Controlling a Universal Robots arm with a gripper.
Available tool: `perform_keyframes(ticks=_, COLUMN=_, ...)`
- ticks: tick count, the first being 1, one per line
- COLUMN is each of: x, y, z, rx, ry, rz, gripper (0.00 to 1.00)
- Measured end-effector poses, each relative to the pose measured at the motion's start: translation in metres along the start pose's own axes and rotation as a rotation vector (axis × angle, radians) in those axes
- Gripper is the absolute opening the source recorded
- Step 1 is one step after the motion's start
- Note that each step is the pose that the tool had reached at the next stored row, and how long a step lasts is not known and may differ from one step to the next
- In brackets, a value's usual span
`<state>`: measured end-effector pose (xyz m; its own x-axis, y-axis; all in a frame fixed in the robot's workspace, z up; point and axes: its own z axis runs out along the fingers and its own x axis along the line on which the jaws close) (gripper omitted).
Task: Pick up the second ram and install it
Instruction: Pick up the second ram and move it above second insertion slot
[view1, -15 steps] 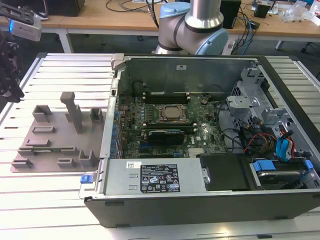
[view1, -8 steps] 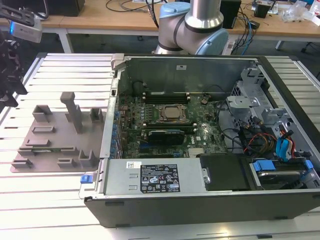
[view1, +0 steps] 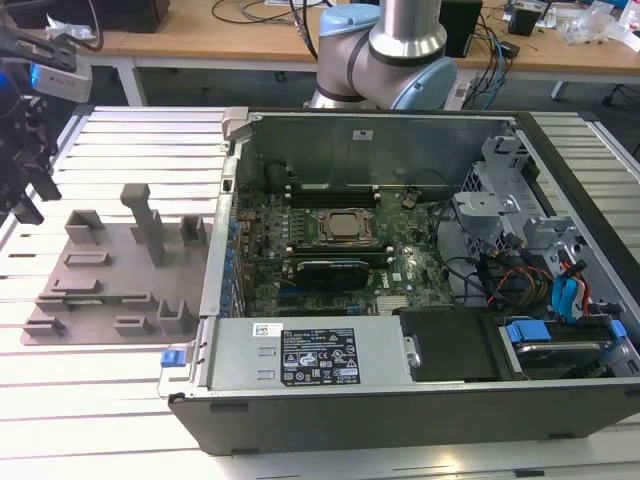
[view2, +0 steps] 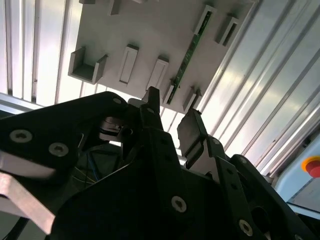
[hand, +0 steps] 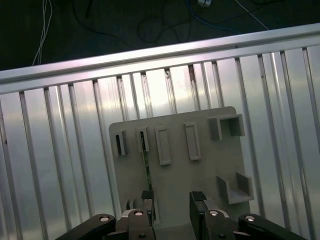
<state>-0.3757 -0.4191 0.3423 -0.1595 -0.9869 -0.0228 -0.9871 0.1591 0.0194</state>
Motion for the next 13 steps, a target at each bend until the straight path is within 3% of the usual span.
perform_keyframes(ticks=12, x=0.0004, y=-0.0003, z=0.0162, rx=0.0000, ry=0.0000, rz=0.000, gripper=0.42)
perform_keyframes(ticks=13, x=0.0005, y=-0.0004, z=0.0219, rx=0.0000, ry=0.0000, rz=0.000, gripper=0.42)
